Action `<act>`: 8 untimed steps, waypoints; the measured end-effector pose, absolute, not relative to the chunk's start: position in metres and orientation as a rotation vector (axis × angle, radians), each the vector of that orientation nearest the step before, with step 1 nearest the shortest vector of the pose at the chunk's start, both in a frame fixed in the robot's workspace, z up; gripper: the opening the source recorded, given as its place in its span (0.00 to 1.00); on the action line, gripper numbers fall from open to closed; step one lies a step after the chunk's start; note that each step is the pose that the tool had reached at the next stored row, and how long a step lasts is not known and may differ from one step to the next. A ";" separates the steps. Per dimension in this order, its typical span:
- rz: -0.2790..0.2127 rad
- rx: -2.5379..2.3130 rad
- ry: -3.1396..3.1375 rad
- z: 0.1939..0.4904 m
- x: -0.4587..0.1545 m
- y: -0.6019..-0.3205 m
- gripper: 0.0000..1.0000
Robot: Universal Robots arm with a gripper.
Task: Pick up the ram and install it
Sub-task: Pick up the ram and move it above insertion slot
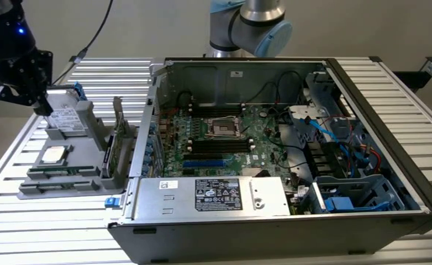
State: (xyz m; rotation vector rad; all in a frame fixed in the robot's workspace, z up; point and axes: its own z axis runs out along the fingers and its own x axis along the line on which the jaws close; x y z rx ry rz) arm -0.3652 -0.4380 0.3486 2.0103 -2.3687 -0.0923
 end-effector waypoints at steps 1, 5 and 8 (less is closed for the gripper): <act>-0.096 2.033 -2.351 0.348 -0.365 -0.438 0.10; -0.110 2.122 -2.280 0.347 -0.365 -0.438 0.10; -0.116 2.181 -2.225 0.347 -0.366 -0.438 0.10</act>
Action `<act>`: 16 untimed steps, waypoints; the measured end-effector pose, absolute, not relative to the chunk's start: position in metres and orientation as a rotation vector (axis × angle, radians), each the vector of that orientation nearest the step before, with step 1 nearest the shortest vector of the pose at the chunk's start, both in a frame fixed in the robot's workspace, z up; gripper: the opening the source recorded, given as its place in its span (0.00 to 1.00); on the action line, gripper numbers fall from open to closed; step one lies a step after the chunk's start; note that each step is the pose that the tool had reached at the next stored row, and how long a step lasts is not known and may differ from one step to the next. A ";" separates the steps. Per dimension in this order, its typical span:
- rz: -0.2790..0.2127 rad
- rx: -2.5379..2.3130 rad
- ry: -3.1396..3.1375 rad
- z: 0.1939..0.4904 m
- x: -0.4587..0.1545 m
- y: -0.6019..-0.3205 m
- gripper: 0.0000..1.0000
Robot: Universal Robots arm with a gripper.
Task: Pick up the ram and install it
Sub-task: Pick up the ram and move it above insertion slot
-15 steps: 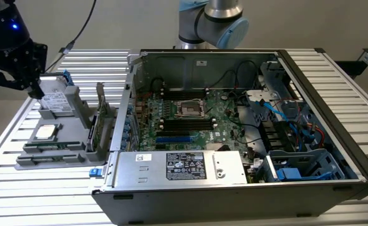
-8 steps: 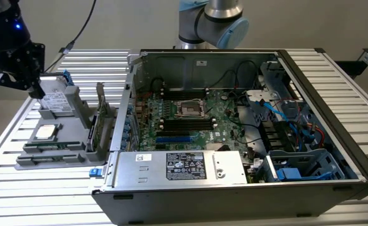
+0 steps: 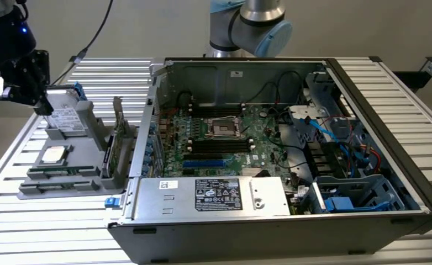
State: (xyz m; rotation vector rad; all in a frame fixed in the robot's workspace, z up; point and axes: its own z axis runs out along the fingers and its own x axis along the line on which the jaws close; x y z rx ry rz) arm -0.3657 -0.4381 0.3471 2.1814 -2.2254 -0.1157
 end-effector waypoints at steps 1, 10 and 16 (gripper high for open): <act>-0.116 2.185 -2.222 0.347 -0.366 -0.438 0.10; -0.116 2.185 -2.222 0.347 -0.366 -0.438 0.24; -0.115 2.185 -2.222 0.341 -0.370 -0.441 0.31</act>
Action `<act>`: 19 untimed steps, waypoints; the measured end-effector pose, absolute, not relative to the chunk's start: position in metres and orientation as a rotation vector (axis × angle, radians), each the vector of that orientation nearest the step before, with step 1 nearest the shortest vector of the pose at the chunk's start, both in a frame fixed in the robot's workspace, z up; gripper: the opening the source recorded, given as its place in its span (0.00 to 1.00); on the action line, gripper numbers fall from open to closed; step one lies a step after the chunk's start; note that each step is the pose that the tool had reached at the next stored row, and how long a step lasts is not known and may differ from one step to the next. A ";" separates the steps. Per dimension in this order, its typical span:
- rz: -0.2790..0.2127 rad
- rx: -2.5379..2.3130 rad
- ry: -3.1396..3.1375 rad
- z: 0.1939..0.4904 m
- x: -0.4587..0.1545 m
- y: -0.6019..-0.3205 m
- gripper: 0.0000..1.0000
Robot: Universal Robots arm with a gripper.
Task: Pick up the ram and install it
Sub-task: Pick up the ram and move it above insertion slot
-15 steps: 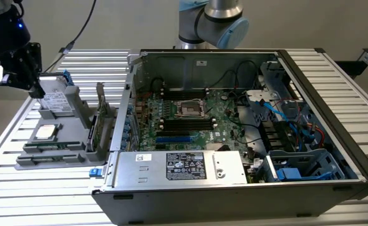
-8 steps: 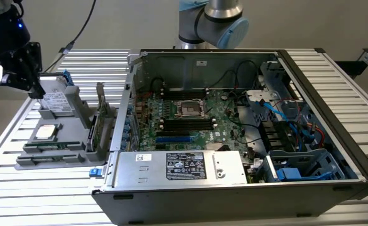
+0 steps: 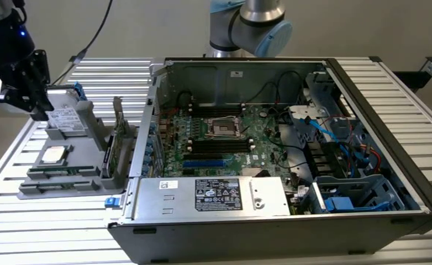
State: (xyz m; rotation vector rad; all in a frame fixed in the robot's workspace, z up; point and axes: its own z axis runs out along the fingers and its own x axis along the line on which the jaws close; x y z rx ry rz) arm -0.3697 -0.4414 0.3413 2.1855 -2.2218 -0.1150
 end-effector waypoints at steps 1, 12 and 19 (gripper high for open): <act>-0.115 2.186 -2.222 0.339 -0.370 -0.444 0.31; -0.116 2.186 -2.222 0.319 -0.373 -0.473 0.31; -0.116 2.187 -2.221 0.307 -0.373 -0.486 0.31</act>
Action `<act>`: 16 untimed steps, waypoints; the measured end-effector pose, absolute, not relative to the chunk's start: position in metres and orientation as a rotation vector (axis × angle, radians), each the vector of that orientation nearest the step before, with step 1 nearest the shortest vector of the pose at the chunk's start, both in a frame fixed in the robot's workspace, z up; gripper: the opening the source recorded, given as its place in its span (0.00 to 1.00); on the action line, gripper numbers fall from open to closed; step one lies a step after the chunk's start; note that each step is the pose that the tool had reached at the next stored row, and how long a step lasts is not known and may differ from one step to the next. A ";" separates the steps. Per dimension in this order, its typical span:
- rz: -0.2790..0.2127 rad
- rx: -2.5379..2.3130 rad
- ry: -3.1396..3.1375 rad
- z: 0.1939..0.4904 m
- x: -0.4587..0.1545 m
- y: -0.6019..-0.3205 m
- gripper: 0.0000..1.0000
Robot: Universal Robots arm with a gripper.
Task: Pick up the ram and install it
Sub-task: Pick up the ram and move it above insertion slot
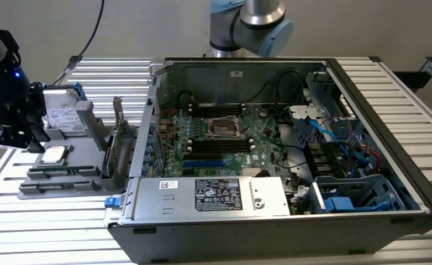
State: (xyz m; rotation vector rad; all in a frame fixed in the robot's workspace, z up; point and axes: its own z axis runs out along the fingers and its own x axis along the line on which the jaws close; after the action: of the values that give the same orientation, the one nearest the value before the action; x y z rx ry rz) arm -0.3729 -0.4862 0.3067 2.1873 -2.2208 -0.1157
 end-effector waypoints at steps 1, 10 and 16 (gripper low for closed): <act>-0.116 2.188 -2.220 0.305 -0.373 -0.487 0.31; -0.116 2.198 -2.210 0.288 -0.373 -0.491 0.31; -0.115 2.207 -2.200 0.278 -0.373 -0.492 0.31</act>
State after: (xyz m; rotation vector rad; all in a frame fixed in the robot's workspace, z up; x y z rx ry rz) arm -0.3729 -0.4918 0.2775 2.2070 -2.2002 -0.1154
